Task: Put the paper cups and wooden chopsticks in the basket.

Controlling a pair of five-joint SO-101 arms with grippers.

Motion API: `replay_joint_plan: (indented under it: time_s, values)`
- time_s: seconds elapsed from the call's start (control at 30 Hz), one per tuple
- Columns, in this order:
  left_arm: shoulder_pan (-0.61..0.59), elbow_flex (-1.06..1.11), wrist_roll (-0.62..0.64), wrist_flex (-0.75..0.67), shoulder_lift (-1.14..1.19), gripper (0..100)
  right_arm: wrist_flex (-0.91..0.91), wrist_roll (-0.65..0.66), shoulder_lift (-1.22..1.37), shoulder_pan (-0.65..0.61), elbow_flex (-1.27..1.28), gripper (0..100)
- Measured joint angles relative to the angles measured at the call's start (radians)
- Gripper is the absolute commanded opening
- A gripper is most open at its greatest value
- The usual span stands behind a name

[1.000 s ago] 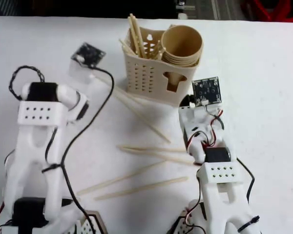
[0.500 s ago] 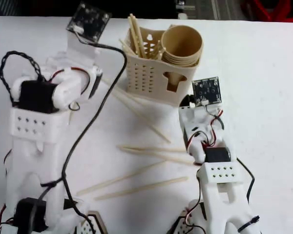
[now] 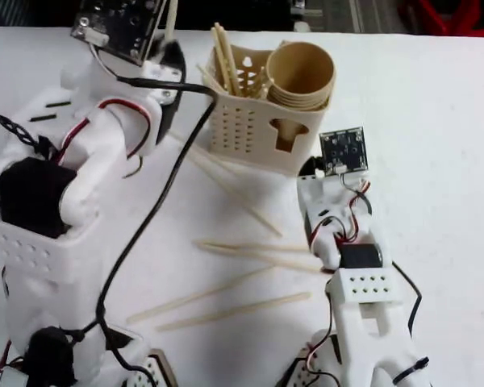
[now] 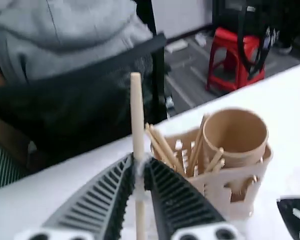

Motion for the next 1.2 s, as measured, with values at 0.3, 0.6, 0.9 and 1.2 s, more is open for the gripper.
replay_joint_plan:
  time_s: [0.3, 0.6, 0.9, 1.2]
  values:
    - [0.071, 0.092, 0.003, -0.353, 0.000, 2, 0.000, 0.000, 0.000, 0.000, 0.000, 2.5]
    - [0.103, 0.404, 0.009, -0.862, 0.000, 2, 0.000, 0.000, 0.000, 0.000, 0.000, 2.5]
    - [0.103, 0.755, 0.009, -1.214, 0.000, 2, -0.025, 0.000, 0.000, 0.000, 0.000, 2.5]
    - [0.103, 0.914, 0.092, -1.292, 0.002, 13, -0.025, 0.000, 0.000, 0.000, 0.000, 2.5]
